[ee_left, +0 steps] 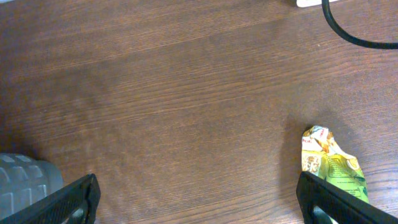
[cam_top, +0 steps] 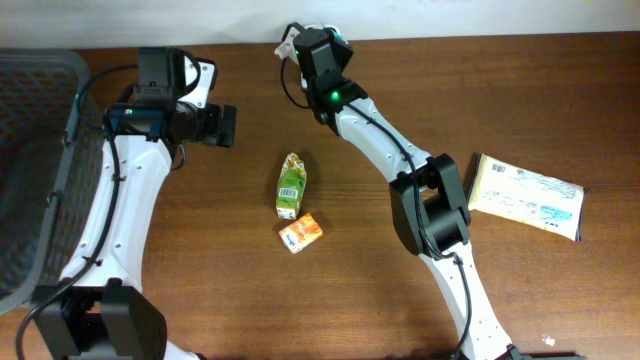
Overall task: Scan the item barcode
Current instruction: 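Lift the teal box and hold it over the scanner, then move the teal box right and release it beside the white bag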
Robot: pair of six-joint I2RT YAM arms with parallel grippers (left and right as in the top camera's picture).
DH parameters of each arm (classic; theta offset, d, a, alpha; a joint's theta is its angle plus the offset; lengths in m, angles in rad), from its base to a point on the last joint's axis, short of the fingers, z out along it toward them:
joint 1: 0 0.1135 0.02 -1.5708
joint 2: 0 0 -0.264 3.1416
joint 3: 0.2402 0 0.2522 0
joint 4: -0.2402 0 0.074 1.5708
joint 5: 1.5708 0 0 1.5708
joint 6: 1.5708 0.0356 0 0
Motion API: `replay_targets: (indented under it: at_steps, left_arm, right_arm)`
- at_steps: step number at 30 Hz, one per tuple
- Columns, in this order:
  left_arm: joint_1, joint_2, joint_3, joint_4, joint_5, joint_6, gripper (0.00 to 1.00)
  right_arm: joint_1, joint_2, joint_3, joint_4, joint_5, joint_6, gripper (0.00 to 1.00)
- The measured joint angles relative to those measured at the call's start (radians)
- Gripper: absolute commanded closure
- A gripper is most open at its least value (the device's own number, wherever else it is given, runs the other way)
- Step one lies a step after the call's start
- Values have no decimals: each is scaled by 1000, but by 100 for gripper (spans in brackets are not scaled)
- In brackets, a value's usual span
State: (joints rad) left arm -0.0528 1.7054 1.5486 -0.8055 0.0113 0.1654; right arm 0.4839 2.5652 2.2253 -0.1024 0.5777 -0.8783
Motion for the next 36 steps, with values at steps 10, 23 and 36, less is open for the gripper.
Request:
replay_targets:
  at_steps: [10,23,36]
  left_arm:
    - [0,0,0,0,0,0,1]
    - [0,0,0,-2,0,0,1]
    - [0,0,0,0,0,0,1]
  right_arm:
    - [0,8,0,-3,-30,-180,96]
    - [-102,-514,-45,-1323,-424,941,96]
    - [-478,-466,-529,-1215,-665,1007,32]
